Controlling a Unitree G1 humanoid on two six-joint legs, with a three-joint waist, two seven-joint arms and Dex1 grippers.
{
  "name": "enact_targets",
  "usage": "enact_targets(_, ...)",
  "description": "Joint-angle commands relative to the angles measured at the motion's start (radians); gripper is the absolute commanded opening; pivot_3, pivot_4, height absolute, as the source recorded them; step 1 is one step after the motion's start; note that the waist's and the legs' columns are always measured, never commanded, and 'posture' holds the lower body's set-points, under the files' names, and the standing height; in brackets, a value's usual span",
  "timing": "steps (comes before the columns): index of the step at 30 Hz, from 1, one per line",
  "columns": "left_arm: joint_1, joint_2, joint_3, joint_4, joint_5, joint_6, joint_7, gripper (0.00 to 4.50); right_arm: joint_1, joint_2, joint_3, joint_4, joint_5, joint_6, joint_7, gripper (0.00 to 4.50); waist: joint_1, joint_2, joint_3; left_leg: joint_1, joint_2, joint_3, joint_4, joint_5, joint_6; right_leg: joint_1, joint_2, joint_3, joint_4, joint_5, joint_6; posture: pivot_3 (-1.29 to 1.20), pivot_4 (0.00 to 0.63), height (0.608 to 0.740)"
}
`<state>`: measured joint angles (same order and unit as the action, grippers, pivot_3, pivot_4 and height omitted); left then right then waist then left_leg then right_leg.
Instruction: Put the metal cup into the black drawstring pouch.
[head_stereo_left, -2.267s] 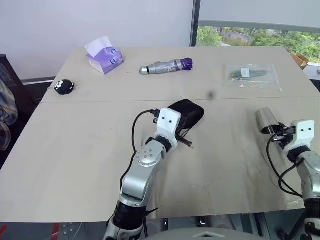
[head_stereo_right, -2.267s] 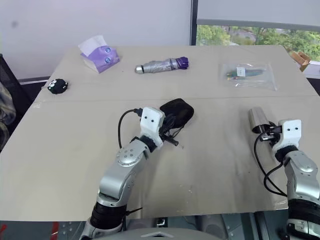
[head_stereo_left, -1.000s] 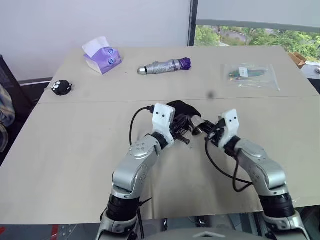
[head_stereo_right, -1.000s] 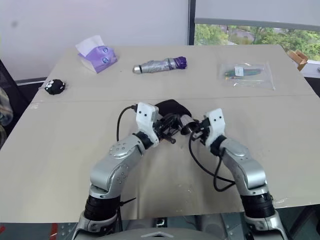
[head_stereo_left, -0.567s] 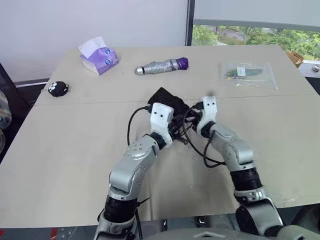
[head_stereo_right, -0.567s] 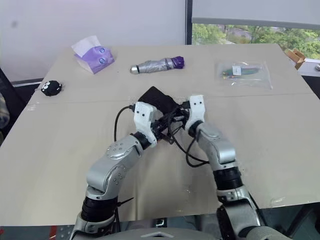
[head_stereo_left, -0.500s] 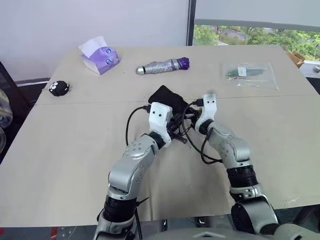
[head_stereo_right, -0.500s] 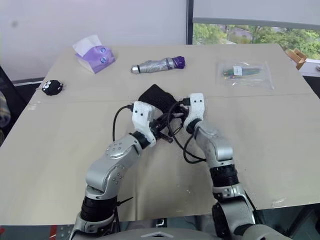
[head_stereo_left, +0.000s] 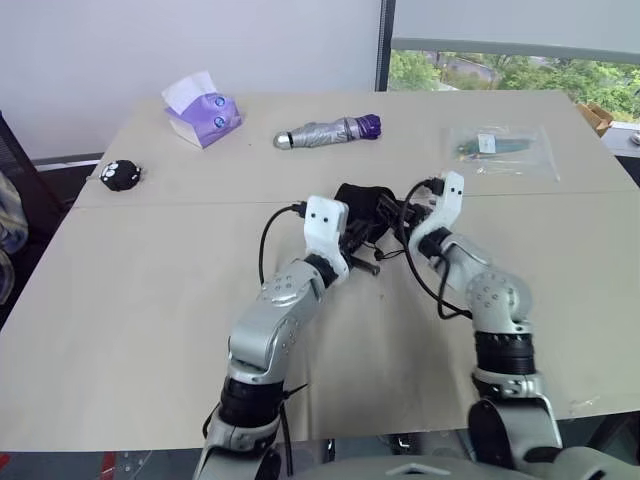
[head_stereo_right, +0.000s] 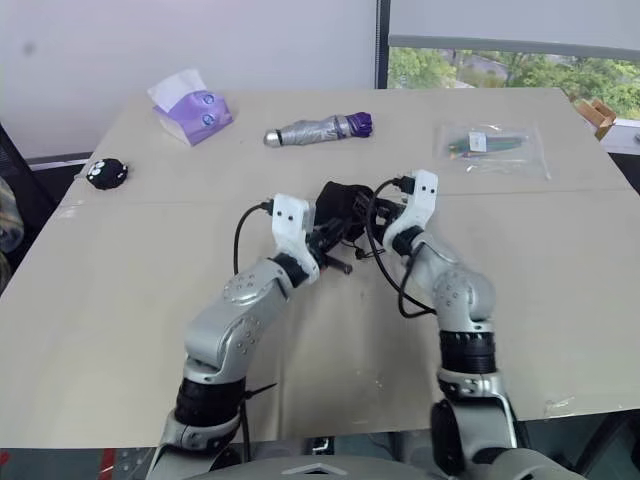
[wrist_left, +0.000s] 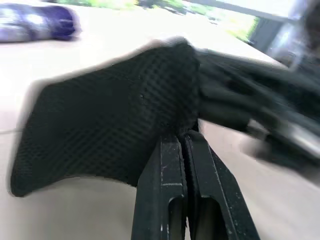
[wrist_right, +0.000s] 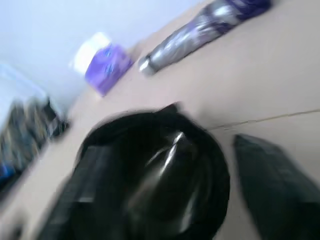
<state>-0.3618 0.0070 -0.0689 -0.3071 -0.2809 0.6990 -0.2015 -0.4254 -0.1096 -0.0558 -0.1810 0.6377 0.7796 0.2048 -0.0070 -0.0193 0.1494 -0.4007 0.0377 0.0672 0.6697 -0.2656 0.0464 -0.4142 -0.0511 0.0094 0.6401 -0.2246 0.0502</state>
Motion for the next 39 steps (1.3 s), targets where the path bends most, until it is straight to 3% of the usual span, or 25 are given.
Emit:
enact_targets(1, -0.063, -0.037, 0.053, 0.039, -0.031, -0.025, 0.03, 0.0, 0.08, -0.198, 0.038, -0.14, -0.033, -0.102, 0.265, 3.48, -0.002, 0.0, 0.0, -0.001, -0.001, 0.001, 0.0, 0.0, 0.0, 0.0, -0.001, 0.001, -0.002, 0.0, 0.0, 0.0, 0.15, 0.74)
enact_targets(6, -0.097, -0.073, 0.096, 0.072, -0.079, -0.011, 0.036, 0.0, 0.155, -0.388, 0.133, -0.11, -0.191, -0.257, 0.423, 3.48, -0.012, -0.001, 0.001, 0.0, 0.0, 0.002, -0.001, 0.0, 0.0, 0.0, 0.001, 0.003, -0.004, 0.0, 0.001, 0.0, 0.15, 0.74)
enact_targets(14, -0.154, -0.127, 0.127, 0.102, -0.132, 0.004, 0.067, 0.0, 0.076, -0.217, 0.328, 0.053, -0.375, -0.317, 0.346, 3.48, -0.006, -0.002, 0.001, 0.002, 0.002, -0.002, 0.0, 0.0, 0.0, 0.0, 0.005, 0.001, 0.001, 0.0, 0.0, 0.0, 0.15, 0.74)
enact_targets(18, -0.159, -0.14, 0.12, 0.108, -0.135, -0.002, 0.082, 0.0, 0.006, -0.09, 0.309, 0.194, -0.402, -0.317, 0.277, 3.48, -0.004, -0.003, 0.002, 0.001, 0.001, -0.001, 0.001, 0.0, 0.0, 0.0, 0.004, 0.003, 0.001, 0.0, 0.0, 0.0, 0.15, 0.74)
enact_targets(24, -0.151, -0.162, 0.118, 0.093, -0.135, -0.022, 0.104, 0.0, -0.017, -0.072, 0.305, 0.316, -0.479, -0.353, 0.256, 3.48, 0.002, -0.003, 0.002, 0.0, 0.0, 0.001, 0.001, 0.0, 0.0, 0.0, 0.001, 0.003, -0.002, 0.0, 0.0, 0.0, 0.15, 0.74)
enact_targets(27, -0.145, -0.164, 0.128, 0.082, -0.134, -0.03, 0.12, 0.0, -0.003, -0.077, 0.263, 0.322, -0.491, -0.378, 0.223, 2.25, 0.002, -0.003, 0.002, 0.0, 0.0, 0.001, 0.0, 0.0, 0.0, 0.0, 0.001, 0.003, -0.002, 0.0, 0.0, 0.0, 0.15, 0.74)
enact_targets(30, -0.134, -0.162, 0.138, 0.076, -0.135, -0.034, 0.135, 0.0, 0.005, -0.089, 0.228, 0.307, -0.506, -0.389, 0.194, 0.62, 0.001, -0.003, 0.002, 0.0, 0.0, 0.001, 0.0, 0.0, 0.0, 0.0, 0.001, 0.003, -0.001, 0.0, 0.0, 0.0, 0.15, 0.74)
enact_targets(32, -0.127, -0.164, 0.145, 0.074, -0.134, -0.032, 0.15, 0.0, 0.016, -0.102, 0.203, 0.27, -0.508, -0.38, 0.18, 0.03, 0.0, -0.003, 0.002, 0.001, 0.0, 0.001, 0.0, 0.0, 0.0, 0.0, 0.001, 0.003, 0.0, 0.0, 0.0, 0.0, 0.15, 0.74)
enact_targets(37, -0.115, -0.148, 0.124, 0.094, -0.091, -0.056, 0.173, 0.0, 0.013, -0.192, 0.11, 0.097, -0.499, -0.328, 0.164, 0.03, -0.001, -0.003, 0.002, 0.0, 0.0, 0.001, 0.0, 0.0, 0.0, 0.0, 0.001, 0.004, -0.001, 0.0, 0.0, 0.0, 0.15, 0.74)
enact_targets(39, -0.096, -0.13, 0.09, 0.084, -0.101, -0.091, 0.102, 0.0, -0.054, -0.251, 0.087, 0.05, -0.514, -0.334, 0.182, 0.03, -0.006, -0.003, 0.002, 0.0, 0.0, 0.001, 0.0, 0.0, 0.0, 0.0, 0.001, 0.003, -0.001, 0.0, 0.0, 0.0, 0.15, 0.74)
